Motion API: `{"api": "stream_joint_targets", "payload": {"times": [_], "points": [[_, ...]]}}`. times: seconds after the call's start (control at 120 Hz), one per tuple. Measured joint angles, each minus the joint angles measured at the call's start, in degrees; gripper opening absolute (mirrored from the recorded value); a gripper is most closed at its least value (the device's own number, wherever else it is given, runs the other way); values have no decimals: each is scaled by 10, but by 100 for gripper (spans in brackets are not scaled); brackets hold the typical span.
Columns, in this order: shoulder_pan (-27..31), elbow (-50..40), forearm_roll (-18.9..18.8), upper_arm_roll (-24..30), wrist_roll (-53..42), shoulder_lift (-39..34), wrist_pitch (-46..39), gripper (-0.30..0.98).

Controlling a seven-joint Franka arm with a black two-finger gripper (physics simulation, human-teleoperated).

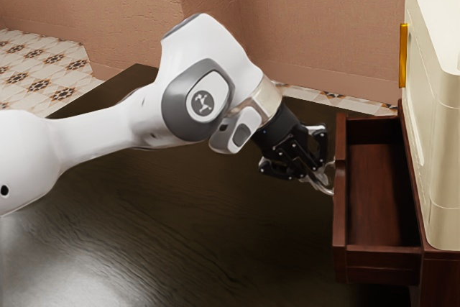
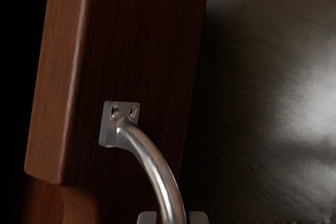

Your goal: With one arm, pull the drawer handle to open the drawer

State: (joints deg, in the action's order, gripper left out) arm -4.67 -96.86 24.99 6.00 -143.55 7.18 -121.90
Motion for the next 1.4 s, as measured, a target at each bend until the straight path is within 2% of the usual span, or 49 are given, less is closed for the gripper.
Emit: {"api": "stream_joint_targets", "payload": {"times": [0.408, 0.883, 1.233, 1.4], "points": [[29, -80, -2, -3, -6, -70, 1, -7], [62, -127, -5, -1, -7, -118, 5, -7], [45, -127, -8, -4, -4, -121, 9, 17], [42, -127, -9, -22, -3, -165, 23, 21]]}}
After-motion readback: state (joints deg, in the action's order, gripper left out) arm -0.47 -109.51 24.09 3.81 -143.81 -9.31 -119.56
